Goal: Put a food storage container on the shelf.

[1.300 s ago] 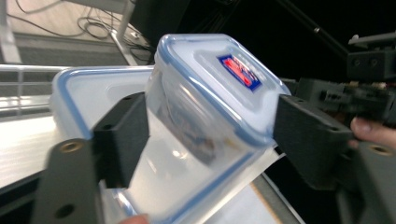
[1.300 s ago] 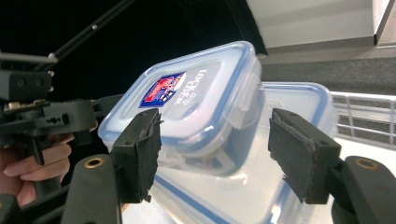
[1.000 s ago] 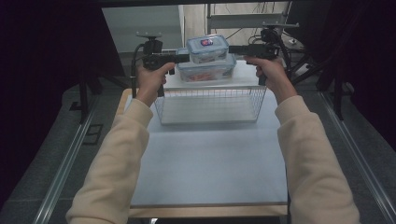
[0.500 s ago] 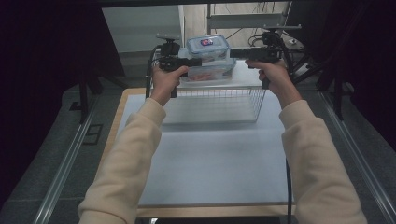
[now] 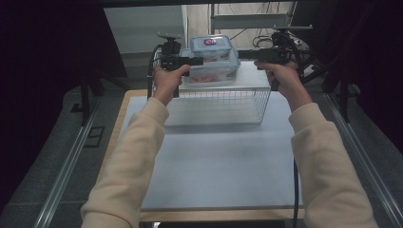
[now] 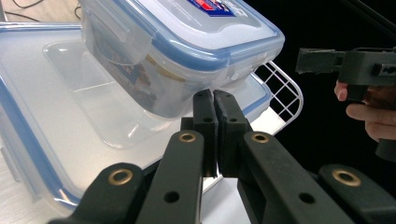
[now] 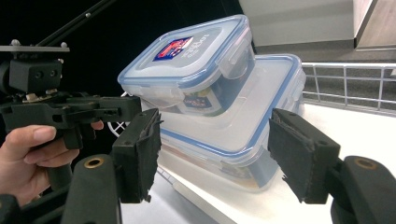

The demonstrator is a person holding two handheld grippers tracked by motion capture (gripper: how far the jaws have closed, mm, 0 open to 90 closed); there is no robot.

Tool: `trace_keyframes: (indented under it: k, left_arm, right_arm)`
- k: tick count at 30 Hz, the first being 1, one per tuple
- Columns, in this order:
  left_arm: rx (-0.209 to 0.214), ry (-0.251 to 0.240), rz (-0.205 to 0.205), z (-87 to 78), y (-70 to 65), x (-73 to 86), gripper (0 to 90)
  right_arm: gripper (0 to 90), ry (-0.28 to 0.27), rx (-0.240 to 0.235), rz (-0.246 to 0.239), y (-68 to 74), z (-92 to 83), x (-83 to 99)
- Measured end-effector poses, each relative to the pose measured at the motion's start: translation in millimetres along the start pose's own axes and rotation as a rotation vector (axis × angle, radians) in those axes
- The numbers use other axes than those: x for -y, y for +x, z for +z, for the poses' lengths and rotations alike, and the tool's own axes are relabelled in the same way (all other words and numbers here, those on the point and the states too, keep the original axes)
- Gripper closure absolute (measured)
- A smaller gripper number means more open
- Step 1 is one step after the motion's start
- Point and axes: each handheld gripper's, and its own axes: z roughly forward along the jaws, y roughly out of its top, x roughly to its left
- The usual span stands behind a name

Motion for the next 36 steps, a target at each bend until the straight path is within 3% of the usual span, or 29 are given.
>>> trace_keyframes:
  k: [11, 21, 30, 36]
  left_arm:
    - [0.0, -0.004, -0.02, -3.1, 4.2, -0.8, 88.3]
    - [0.016, -0.006, 0.02, -21.4, -4.3, 8.0, 89.3]
    - [0.04, -0.002, 0.024, -44.1, -6.2, 37.7, 90.0]
    - [0.049, -0.006, 0.032, -59.1, -6.9, 66.2, 89.9]
  right_arm:
    - [34.3, 0.012, -0.003, -0.002, -0.6, 2.2, 3.1]
    - [34.4, 0.003, -0.004, 0.003, -1.1, -0.9, 9.5]
    - [34.2, 0.011, -0.028, -0.024, -1.0, -11.0, 28.5]
    - [34.3, -0.009, -0.063, -0.055, 0.3, -27.9, 57.1]
